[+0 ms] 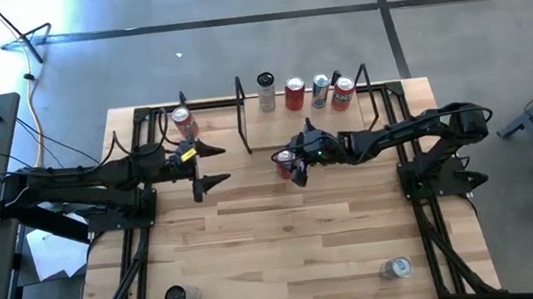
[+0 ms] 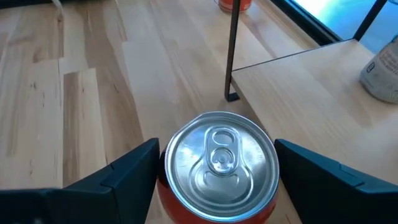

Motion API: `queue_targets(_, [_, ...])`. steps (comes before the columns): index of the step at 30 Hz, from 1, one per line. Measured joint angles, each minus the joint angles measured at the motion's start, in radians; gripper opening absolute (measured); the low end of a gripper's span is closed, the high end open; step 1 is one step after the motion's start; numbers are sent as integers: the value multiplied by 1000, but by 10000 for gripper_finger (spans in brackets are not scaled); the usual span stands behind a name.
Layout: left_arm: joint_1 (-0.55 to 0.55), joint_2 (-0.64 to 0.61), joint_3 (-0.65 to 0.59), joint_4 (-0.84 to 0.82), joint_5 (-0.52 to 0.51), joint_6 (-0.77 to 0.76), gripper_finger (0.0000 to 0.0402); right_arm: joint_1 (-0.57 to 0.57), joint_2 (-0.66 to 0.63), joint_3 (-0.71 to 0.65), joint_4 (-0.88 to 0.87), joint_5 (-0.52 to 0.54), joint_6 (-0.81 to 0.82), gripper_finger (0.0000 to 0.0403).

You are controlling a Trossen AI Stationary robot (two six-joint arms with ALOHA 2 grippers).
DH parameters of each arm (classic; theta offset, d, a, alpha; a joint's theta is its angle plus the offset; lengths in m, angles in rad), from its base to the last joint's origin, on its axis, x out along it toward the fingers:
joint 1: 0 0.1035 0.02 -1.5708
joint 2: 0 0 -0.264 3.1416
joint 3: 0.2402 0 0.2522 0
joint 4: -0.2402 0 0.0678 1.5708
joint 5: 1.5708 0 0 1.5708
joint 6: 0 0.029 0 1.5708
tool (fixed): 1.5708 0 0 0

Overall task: Place canned beverage on shelf
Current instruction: Put the red soda can aligned with the red soda can on the shelf

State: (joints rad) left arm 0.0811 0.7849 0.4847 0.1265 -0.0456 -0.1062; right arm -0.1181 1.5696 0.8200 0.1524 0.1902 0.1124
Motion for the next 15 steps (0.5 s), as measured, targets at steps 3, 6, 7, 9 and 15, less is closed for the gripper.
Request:
queue_targets(3, [0,0,0,0,0,-16,355,0,6,2,4,-3,-6,284])
queue_targets(6, [0,0,0,-4,0,-22,355,0,6,2,6,-6,-19,260])
queue_targets(7, [0,0,0,-5,0,-22,355,0,5,2,6,-6,-25,252])
queue_targets(9, [0,0,0,-7,0,-23,355,0,5,2,6,-7,-34,243])
queue_targets(15, [0,0,0,-10,0,-22,355,0,-59,-4,-51,-38,-84,238])
